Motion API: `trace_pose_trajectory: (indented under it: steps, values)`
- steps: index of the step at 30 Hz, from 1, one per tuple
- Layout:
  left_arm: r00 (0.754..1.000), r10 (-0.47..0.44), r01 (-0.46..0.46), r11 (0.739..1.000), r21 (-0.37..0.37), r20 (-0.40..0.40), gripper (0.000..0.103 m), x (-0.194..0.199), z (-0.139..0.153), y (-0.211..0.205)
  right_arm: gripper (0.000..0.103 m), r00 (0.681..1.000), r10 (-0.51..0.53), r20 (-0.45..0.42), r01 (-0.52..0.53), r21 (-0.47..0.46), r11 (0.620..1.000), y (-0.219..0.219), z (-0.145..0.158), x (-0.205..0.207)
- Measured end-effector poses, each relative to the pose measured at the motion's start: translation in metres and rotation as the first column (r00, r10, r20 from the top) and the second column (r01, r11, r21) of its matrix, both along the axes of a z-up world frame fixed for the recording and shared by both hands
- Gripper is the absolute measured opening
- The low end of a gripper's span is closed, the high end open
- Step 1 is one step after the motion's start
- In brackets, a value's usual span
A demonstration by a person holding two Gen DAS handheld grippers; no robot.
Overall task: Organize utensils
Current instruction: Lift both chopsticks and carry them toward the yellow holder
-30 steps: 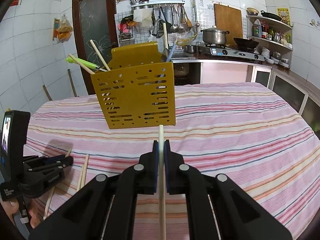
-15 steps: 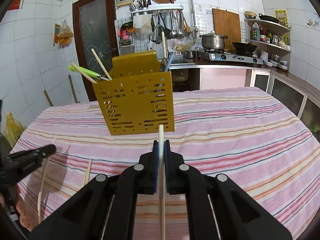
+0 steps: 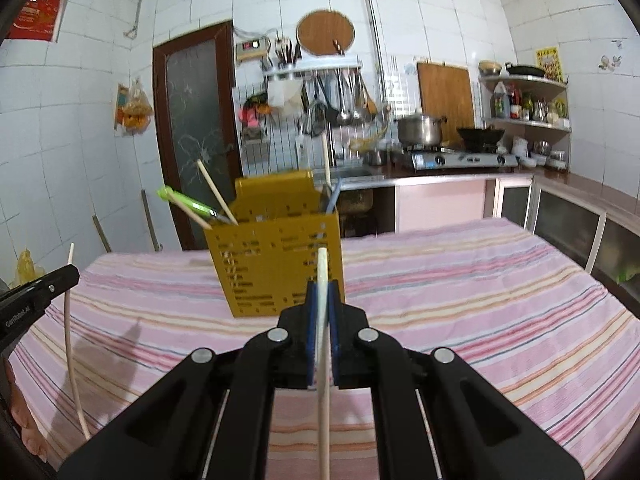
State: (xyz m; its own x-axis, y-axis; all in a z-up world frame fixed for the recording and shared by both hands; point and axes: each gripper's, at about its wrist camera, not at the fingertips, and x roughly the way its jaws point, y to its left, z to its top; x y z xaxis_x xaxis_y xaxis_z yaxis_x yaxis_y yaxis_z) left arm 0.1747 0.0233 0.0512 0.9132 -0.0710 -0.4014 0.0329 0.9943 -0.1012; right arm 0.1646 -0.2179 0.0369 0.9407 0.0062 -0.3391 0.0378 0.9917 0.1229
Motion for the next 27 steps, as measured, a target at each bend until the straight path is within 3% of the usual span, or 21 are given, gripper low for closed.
trace_pose_trajectory:
  steps: [12,27]
  values:
    - [0.995,0.013,-0.018,0.999,0.044,0.094,0.004,-0.019,0.012,-0.007,0.006,0.992,-0.027,0.123,0.027,0.001,1.0,-0.004,0.018,-0.021]
    - [0.99,0.021,-0.025,0.999,0.03,0.138,0.004,-0.028,0.019,-0.003,0.006,0.985,-0.02,0.17,0.021,-0.007,1.0,-0.003,0.023,-0.032]
